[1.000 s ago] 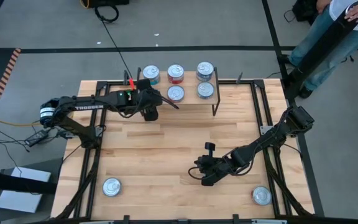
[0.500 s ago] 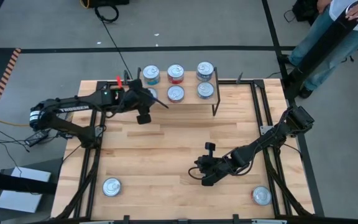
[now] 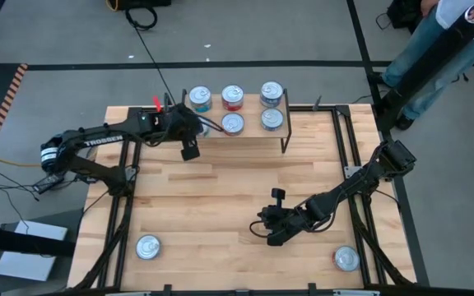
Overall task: Stack canned seafood by type on shelf
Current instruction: Put the yellow blue tuna can on the shelf aligned with the other yellow blue tuna can
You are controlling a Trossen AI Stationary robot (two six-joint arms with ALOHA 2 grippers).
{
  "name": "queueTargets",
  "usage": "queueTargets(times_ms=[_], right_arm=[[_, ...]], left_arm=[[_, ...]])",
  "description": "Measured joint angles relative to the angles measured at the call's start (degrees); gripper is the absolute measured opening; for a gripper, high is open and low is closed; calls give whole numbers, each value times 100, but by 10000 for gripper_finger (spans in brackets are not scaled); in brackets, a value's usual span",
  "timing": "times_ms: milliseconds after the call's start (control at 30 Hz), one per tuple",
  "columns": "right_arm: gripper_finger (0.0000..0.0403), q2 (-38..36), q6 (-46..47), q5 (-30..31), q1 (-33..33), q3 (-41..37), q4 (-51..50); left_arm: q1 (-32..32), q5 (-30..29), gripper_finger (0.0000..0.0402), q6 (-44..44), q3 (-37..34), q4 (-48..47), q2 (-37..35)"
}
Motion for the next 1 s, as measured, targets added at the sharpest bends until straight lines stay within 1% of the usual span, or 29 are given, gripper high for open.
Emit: queueTargets(times_ms=[233, 400, 700, 833, 1000], right_arm=[[10, 0, 0, 2, 0, 0, -2], [10, 0, 0, 2, 0, 0, -4], [10, 0, 0, 2, 0, 0, -2], [10, 0, -5, 2, 0, 0, -4], [10, 0, -53, 4, 2, 0, -6]], left_arm=[[255, -212, 5, 110, 11, 143, 256], [258, -231, 4, 169, 11, 408, 365], [244, -214, 4, 314, 32, 441, 369], [51, -201, 4, 481, 75, 462, 177], [-393, -210, 4, 482, 68, 450, -193]])
